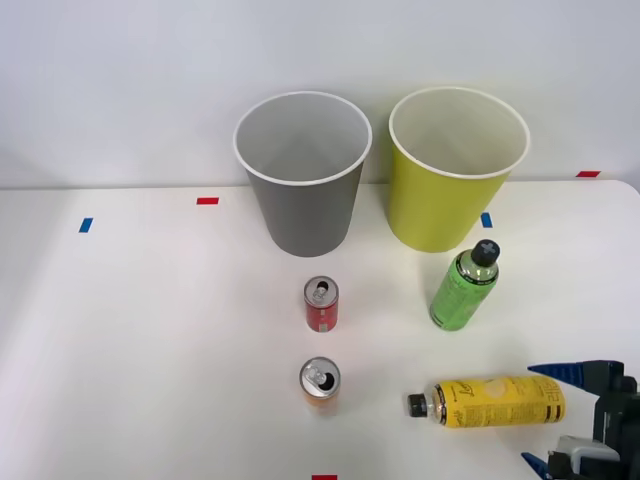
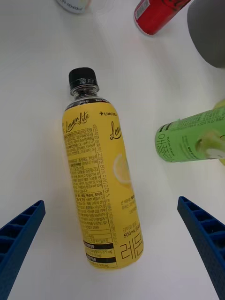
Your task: Put cans in the gray bin, plastic bottles in the light green bin
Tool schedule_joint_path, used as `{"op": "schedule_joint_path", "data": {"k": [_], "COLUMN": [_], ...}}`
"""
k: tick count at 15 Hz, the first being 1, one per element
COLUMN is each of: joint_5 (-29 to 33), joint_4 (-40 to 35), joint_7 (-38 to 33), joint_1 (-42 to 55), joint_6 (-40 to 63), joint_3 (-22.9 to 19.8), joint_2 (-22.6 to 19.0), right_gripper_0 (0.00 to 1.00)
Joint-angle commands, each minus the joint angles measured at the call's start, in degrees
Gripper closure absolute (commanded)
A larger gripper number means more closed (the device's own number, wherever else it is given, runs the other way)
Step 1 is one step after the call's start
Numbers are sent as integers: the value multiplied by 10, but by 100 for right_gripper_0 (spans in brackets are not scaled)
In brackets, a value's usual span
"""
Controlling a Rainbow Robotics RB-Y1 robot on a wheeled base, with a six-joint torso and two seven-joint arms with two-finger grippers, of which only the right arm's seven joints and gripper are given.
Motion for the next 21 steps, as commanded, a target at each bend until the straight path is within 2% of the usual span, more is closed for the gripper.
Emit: {"op": "schedule_joint_path", "data": {"k": [1,3,7,10,13,16,19,21], "joint_5": [-40,-84,-183,-256,-344,-409,-449,-450], "joint_4": [-90,-90,-90,-90,-63,-34,2,30], "joint_7": [1,3,16,26,80,90,93,98], "joint_1": [-67,-115,-268,-375,-469,-530,-570,-586], "joint_6": [199,280,394,467,513,573,627,670], "joint_3": [42,65,153,196,220,220,221,220], "joint_2": [-1,13,55,80,100,120,154,194], "right_gripper_0": [2,2,2,2,2,2,2,2]}}
